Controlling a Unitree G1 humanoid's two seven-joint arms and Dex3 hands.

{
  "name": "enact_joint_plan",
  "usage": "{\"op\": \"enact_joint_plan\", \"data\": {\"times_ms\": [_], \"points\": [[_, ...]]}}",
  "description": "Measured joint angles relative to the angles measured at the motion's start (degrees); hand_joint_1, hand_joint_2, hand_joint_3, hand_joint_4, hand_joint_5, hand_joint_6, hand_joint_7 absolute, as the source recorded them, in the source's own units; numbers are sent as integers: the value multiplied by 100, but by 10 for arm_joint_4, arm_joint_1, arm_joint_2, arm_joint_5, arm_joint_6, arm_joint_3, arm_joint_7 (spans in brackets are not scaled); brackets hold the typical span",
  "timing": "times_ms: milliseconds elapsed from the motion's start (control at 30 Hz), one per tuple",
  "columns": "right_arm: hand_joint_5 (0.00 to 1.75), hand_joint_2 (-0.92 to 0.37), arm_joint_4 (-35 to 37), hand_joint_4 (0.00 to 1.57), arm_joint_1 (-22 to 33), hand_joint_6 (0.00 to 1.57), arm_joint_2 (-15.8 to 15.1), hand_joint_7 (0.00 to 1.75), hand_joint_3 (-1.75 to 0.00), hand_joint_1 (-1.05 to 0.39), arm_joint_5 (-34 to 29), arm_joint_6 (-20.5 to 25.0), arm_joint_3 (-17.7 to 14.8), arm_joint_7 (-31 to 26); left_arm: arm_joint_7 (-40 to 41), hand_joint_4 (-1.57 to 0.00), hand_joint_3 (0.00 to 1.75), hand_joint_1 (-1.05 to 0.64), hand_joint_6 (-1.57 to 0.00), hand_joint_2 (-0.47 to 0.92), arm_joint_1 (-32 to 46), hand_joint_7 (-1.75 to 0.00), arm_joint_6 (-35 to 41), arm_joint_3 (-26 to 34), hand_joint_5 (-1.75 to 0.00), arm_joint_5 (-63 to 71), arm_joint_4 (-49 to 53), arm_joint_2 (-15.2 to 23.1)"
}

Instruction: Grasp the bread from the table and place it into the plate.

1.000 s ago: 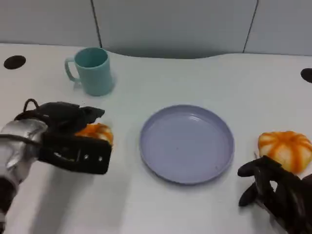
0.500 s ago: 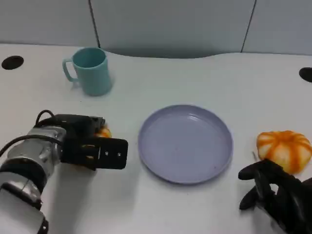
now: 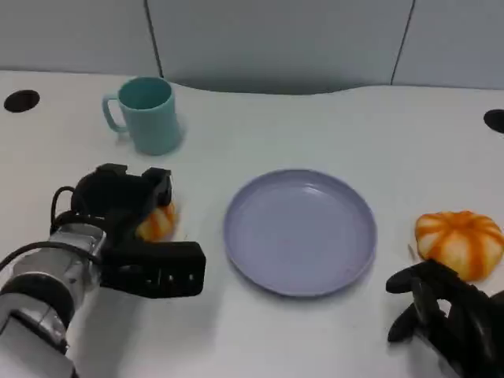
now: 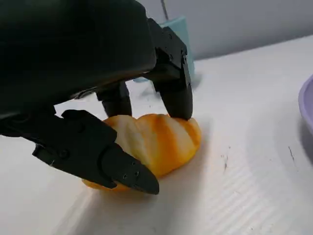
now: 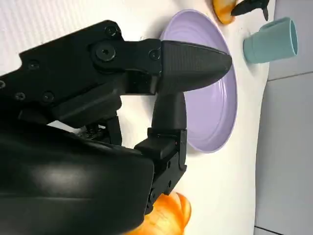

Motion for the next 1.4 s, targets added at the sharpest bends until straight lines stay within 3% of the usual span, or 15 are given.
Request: {"op": "enact_joint_plan", "data": {"times_ms": [167, 367, 567, 700, 1033, 1400], "points": [[175, -92, 0, 50, 1, 44, 0, 157, -56, -30, 0, 0, 0, -1, 5, -75, 13, -10, -48, 91, 1, -175, -15, 30, -175, -42, 4, 0], [175, -92, -1, 51, 2, 43, 4, 158, -56, -30, 0, 0, 0, -2, -40, -74, 10, -4, -51, 87, 1, -175, -26, 80, -175, -102, 4, 0], [175, -92, -1, 52, 2, 43, 5, 158, -56, -30, 0, -1, 0, -2, -132, -78, 8, -3, -61, 87, -7, -175, -107, 185, -175, -228, -27, 1], [175, -92, -1, 54, 2, 44, 9, 157, -56, -30, 0, -1, 1, -1, -190, -78, 8, -8, -63, 87, -28, -175, -167, 218, -175, -274, -60, -1], [175, -92, 0, 51, 1, 44, 10, 154, -56, -30, 0, -1, 1, 3, -230, -82, 7, -4, -63, 84, -39, -175, -266, 206, -175, -275, -123, -33], [175, -92, 1, 50, -2, 42, 12, 152, -56, -29, 1, 1, 0, 3, -243, -85, 8, -8, -60, 85, -80, -175, -213, 129, -175, -201, -89, -92]]}}
